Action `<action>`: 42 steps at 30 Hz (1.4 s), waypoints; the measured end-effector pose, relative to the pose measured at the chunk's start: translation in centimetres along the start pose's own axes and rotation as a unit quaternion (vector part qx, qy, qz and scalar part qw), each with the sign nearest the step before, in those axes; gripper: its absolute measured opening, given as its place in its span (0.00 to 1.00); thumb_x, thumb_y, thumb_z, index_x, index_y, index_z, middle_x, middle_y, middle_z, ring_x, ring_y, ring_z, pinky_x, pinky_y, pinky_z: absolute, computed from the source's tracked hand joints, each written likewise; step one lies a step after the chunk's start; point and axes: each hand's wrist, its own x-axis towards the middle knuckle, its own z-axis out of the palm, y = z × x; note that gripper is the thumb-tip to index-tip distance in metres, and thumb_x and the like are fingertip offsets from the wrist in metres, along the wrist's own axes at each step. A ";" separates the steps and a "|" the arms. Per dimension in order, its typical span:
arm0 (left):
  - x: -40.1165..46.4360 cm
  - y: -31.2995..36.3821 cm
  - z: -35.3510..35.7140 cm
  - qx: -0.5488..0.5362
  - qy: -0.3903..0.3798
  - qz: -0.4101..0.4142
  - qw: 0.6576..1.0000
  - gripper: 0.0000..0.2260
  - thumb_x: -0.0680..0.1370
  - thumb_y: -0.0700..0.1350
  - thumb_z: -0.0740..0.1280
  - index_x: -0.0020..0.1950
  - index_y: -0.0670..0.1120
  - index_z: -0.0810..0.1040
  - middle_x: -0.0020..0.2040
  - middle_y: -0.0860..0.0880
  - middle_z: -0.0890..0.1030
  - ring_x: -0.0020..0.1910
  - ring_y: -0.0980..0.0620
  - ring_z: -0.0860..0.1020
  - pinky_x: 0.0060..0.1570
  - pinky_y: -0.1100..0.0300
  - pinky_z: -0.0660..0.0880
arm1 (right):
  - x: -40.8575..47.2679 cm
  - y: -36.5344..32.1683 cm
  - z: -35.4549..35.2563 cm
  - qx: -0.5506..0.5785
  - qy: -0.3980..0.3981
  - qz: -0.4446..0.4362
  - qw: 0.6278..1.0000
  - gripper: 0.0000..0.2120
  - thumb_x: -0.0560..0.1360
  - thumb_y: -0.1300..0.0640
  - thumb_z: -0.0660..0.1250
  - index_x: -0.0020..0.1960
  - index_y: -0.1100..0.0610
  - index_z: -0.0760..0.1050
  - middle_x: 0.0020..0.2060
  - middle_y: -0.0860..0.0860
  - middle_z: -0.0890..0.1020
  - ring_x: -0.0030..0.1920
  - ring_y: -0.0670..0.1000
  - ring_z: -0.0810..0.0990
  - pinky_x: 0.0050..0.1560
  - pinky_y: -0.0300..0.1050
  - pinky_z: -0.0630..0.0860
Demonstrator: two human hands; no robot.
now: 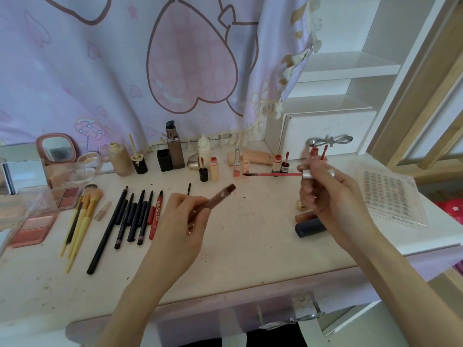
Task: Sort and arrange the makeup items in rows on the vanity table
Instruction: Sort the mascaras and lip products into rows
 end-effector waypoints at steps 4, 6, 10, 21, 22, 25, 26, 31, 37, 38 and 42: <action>-0.1 0.0 0.4 -0.027 0.055 -0.077 0.995 0.05 0.78 0.46 0.62 0.52 0.51 0.76 0.40 0.59 0.75 0.40 0.67 0.73 0.38 0.81 0.65 | -0.6 1.8 1.5 0.051 -0.015 0.104 0.993 0.05 0.75 0.64 0.64 0.48 0.64 0.78 0.32 0.54 0.82 0.30 0.47 0.79 0.29 0.35 0.74; 0.1 0.1 0.8 -0.018 0.058 -0.098 0.993 0.08 0.78 0.46 0.62 0.54 0.49 0.78 0.39 0.60 0.75 0.38 0.65 0.73 0.36 0.79 0.67 | -0.9 2.6 2.1 0.092 -0.032 0.156 0.983 0.07 0.74 0.68 0.64 0.50 0.65 0.78 0.38 0.57 0.84 0.36 0.49 0.83 0.33 0.35 0.78; 0.7 0.2 2.1 0.001 0.039 -0.117 0.992 0.10 0.78 0.46 0.63 0.56 0.46 0.79 0.36 0.61 0.74 0.35 0.64 0.74 0.34 0.75 0.70 | -1.4 4.0 3.4 0.120 -0.049 0.198 0.972 0.11 0.75 0.72 0.61 0.56 0.66 0.75 0.43 0.60 0.85 0.44 0.55 0.85 0.39 0.38 0.80; 1.6 0.5 4.1 0.129 0.016 -0.172 0.976 0.09 0.78 0.47 0.62 0.50 0.43 0.77 0.43 0.47 0.78 0.36 0.54 0.75 0.35 0.64 0.66 | -2.6 7.6 6.0 -0.365 0.050 -0.009 0.929 0.03 0.75 0.54 0.66 0.47 0.52 0.75 0.42 0.46 0.81 0.46 0.45 0.78 0.40 0.32 0.70; 1.6 0.4 4.1 0.137 0.016 -0.173 0.975 0.09 0.78 0.47 0.62 0.50 0.43 0.77 0.43 0.47 0.78 0.36 0.54 0.74 0.35 0.63 0.65 | -2.6 7.7 6.2 -0.374 0.050 -0.014 0.926 0.02 0.75 0.55 0.66 0.47 0.52 0.75 0.40 0.44 0.80 0.44 0.44 0.78 0.39 0.30 0.69; 1.5 0.5 4.1 0.152 0.018 -0.170 0.973 0.10 0.78 0.47 0.62 0.50 0.42 0.77 0.45 0.46 0.78 0.36 0.54 0.70 0.37 0.63 0.65 | -2.6 7.7 6.7 -0.382 0.045 -0.021 0.923 0.01 0.74 0.56 0.67 0.45 0.52 0.77 0.35 0.39 0.77 0.38 0.39 0.75 0.36 0.26 0.68; 1.3 0.4 4.1 0.152 0.019 -0.167 0.974 0.10 0.78 0.47 0.62 0.51 0.42 0.77 0.46 0.46 0.77 0.37 0.55 0.70 0.37 0.63 0.65 | -2.5 7.6 6.7 -0.387 0.043 -0.020 0.921 0.02 0.74 0.55 0.67 0.45 0.51 0.78 0.35 0.39 0.77 0.37 0.39 0.75 0.37 0.26 0.67; 0.9 0.3 4.0 0.123 0.044 -0.161 0.978 0.11 0.77 0.49 0.64 0.56 0.44 0.74 0.47 0.49 0.76 0.41 0.56 0.70 0.40 0.64 0.66 | -2.1 7.7 6.4 -0.423 0.052 -0.018 0.904 0.03 0.74 0.52 0.67 0.45 0.50 0.79 0.45 0.48 0.78 0.39 0.42 0.73 0.37 0.26 0.65; 0.5 -0.3 3.6 0.089 0.043 -0.128 0.987 0.09 0.78 0.46 0.64 0.56 0.45 0.77 0.49 0.50 0.76 0.40 0.57 0.72 0.37 0.71 0.64 | -1.9 7.7 7.3 -0.504 0.007 -0.025 0.863 0.12 0.76 0.51 0.64 0.47 0.57 0.82 0.42 0.50 0.83 0.39 0.47 0.75 0.34 0.29 0.64; 0.4 -0.4 3.5 0.079 0.038 -0.127 0.988 0.10 0.78 0.45 0.64 0.57 0.45 0.78 0.50 0.48 0.78 0.41 0.56 0.75 0.39 0.69 0.67 | -1.9 7.8 7.5 -0.505 0.006 -0.026 0.862 0.12 0.76 0.51 0.64 0.46 0.58 0.82 0.41 0.51 0.83 0.39 0.49 0.77 0.35 0.31 0.66; 0.3 -0.5 3.3 0.038 0.035 -0.134 0.990 0.09 0.77 0.42 0.64 0.54 0.44 0.80 0.42 0.50 0.80 0.35 0.57 0.76 0.35 0.72 0.68 | -2.3 8.2 8.1 -0.516 0.004 -0.033 0.856 0.14 0.77 0.50 0.63 0.44 0.58 0.82 0.40 0.53 0.83 0.40 0.51 0.77 0.41 0.40 0.69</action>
